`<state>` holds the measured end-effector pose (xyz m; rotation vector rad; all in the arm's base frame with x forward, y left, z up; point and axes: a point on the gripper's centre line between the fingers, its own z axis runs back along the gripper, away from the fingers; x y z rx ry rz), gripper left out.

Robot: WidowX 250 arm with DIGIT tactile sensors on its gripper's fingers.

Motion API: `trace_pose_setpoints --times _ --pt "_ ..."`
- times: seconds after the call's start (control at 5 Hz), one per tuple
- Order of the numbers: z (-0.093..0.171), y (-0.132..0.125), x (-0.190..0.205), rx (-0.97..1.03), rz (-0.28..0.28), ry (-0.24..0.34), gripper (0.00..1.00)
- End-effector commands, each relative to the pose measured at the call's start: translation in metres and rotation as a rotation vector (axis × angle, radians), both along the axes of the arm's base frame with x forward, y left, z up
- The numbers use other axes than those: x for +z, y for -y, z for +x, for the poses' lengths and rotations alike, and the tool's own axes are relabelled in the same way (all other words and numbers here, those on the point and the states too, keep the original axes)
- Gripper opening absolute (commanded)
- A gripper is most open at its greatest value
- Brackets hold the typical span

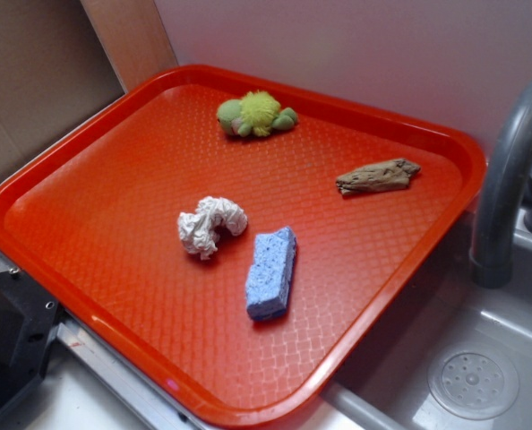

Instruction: Grab the wood chip.

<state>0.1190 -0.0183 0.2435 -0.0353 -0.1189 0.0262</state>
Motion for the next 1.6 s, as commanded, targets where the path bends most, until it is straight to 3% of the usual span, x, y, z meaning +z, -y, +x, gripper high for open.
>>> trace_pose_setpoints --times 0.0,0.2,0.4,0.6,0.8,1.0,1.4 --pt "0.000 0.000 0.000 0.000 0.000 0.000 1.00" --pt "0.050 0.041 -0.029 -0.247 0.053 0.093 1.00" --pt "0.090 0.080 -0.073 -0.488 0.003 0.184 1.00" --pt "0.136 0.103 -0.117 -0.607 0.001 0.210 1.00" --pt "0.171 0.118 -0.161 -0.671 -0.049 0.225 1.00" --pt "0.181 0.129 -0.176 -0.658 -0.028 0.230 1.00" --pt "0.179 0.166 -0.200 -0.684 -0.056 0.150 1.00"
